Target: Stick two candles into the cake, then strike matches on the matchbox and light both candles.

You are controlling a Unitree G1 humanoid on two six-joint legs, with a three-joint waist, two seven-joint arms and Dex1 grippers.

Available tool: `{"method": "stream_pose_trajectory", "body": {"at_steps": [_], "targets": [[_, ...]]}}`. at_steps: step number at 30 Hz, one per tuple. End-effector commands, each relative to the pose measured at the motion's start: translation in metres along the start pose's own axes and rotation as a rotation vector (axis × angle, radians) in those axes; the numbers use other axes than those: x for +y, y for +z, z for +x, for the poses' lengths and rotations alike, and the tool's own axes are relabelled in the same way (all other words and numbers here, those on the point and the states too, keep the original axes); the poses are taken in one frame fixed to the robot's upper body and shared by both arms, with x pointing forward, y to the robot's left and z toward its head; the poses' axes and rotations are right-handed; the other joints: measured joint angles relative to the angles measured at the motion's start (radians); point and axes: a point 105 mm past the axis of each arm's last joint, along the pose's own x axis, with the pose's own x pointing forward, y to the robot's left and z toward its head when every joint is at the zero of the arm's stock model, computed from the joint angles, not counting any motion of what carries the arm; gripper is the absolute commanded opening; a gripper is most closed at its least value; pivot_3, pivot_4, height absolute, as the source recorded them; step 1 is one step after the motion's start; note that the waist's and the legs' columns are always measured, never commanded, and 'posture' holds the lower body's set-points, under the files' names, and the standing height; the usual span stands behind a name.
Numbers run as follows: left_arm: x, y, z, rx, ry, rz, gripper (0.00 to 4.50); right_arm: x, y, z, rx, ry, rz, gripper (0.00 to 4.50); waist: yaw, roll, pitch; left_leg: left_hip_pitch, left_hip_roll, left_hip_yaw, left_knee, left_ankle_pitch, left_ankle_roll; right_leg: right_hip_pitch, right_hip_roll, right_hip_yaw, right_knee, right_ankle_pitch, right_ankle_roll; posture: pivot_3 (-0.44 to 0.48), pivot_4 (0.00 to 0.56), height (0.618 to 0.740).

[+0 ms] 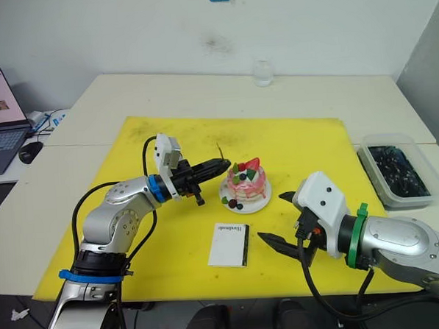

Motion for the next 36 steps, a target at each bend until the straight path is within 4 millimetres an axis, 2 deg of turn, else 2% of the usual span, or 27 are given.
{"method": "stream_pose_trajectory", "body": {"at_steps": [1,17,26,36], "targets": [[-0.002,0.017,0.000,-0.053,-0.017,0.030,0.00,0.002,0.006,-0.001,-0.026,0.000,-0.026,4.47,0.000,0.000,0.000,0.000,0.000,0.000,0.000,0.000,0.000,0.000,0.000,0.000,0.000,0.000,0.000,0.000,0.150,0.740],[-0.005,-0.004,0.002,-0.015,0.006,0.088,0.00,0.004,0.006,-0.002,-0.026,0.002,-0.029,4.47,0.000,0.000,0.000,0.000,0.000,0.000,0.000,0.000,0.000,0.000,0.000,0.000,0.001,0.000,0.000,0.000,0.150,0.740],[-0.006,-0.015,0.003,-0.011,0.033,0.186,0.00,0.005,0.004,-0.001,-0.022,0.006,-0.029,4.47,0.000,0.000,0.000,0.000,0.000,0.000,0.000,0.000,0.000,0.000,0.000,0.000,0.001,0.000,0.000,0.000,0.150,0.740],[-0.009,-0.035,0.003,0.001,0.055,0.143,0.00,0.006,0.004,-0.002,-0.014,0.008,-0.030,4.47,0.000,0.000,0.000,0.001,0.000,0.000,0.001,0.000,0.000,0.000,0.000,0.000,0.002,0.000,0.000,0.000,0.150,0.740]]}}
